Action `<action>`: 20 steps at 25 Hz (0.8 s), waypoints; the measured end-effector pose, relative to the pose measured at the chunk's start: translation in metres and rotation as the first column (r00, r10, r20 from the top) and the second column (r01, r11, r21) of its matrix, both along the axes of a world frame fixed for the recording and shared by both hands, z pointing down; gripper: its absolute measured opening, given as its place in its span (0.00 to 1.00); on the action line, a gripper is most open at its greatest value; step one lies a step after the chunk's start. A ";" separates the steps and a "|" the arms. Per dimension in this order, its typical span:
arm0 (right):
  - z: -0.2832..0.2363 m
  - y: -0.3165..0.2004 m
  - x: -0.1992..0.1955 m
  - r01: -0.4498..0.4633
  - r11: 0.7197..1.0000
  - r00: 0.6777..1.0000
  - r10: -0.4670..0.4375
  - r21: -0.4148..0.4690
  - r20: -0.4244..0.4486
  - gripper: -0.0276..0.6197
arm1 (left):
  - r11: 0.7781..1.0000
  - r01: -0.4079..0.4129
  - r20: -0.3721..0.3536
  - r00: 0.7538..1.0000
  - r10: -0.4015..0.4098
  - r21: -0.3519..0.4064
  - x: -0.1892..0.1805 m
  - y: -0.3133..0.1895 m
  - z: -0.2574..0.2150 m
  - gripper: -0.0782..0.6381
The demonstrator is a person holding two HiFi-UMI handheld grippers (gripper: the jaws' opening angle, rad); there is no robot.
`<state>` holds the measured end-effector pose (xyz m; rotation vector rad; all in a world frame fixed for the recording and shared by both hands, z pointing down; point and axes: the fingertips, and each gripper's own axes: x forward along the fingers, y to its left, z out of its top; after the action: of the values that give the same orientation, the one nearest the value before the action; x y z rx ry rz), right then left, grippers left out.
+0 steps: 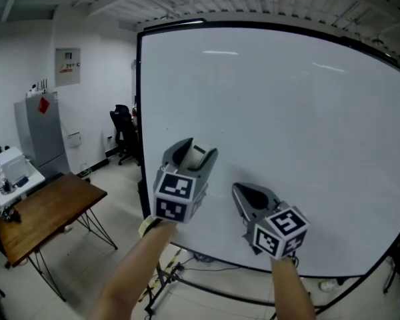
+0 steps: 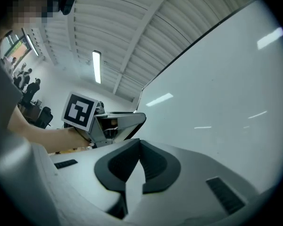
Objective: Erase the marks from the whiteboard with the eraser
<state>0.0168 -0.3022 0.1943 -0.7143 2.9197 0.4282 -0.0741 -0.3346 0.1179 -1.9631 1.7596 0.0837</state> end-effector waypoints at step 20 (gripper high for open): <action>0.108 -0.002 -0.121 0.162 0.973 0.980 -0.177 -0.168 -0.085 0.04 | 0.967 0.114 -0.165 0.974 -0.154 -0.227 -0.167 0.011 0.214 0.47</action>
<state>-0.1045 -0.3041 0.3020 -0.4663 3.1036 0.2198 -0.2415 -0.3236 0.3320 -2.0334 2.0942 0.0263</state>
